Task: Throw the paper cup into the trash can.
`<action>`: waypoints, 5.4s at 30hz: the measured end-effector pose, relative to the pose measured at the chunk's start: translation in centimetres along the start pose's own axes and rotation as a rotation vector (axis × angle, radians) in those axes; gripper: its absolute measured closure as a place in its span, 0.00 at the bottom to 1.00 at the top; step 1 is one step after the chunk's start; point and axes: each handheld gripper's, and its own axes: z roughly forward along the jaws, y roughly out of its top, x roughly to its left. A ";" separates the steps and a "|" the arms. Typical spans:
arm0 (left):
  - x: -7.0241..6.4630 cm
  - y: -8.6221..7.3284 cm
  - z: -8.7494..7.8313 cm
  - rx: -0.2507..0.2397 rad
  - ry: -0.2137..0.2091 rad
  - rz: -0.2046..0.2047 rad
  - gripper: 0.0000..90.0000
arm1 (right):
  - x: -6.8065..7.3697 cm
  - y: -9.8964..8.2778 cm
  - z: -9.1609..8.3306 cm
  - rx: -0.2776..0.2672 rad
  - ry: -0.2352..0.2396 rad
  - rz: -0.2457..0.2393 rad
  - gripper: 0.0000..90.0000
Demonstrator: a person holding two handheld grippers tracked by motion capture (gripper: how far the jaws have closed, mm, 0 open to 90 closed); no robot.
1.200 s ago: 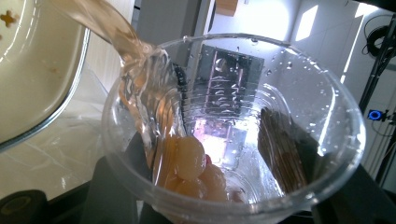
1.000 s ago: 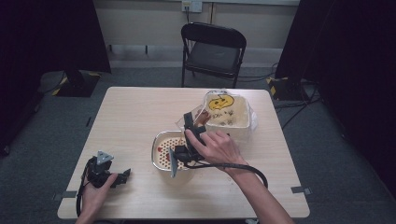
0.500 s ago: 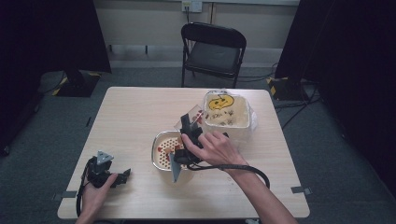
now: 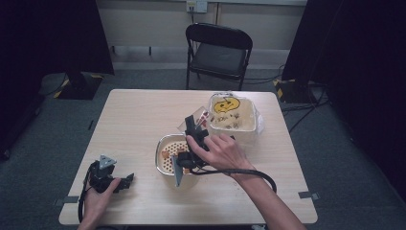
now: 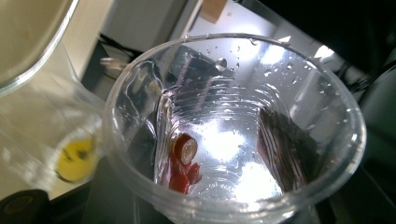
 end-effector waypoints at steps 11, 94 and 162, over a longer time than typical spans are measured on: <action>0.0 0.0 0.0 0.000 0.000 0.000 0.00 | -2.0 -2.1 0.5 -0.065 0.163 0.521 0.51; 0.0 0.0 0.0 0.000 0.001 0.000 0.00 | 0.7 -18.8 12.1 0.006 0.597 1.894 0.18; 0.1 0.0 0.0 0.000 -0.004 0.006 0.00 | 18.6 -13.6 -5.8 0.236 0.892 1.735 0.15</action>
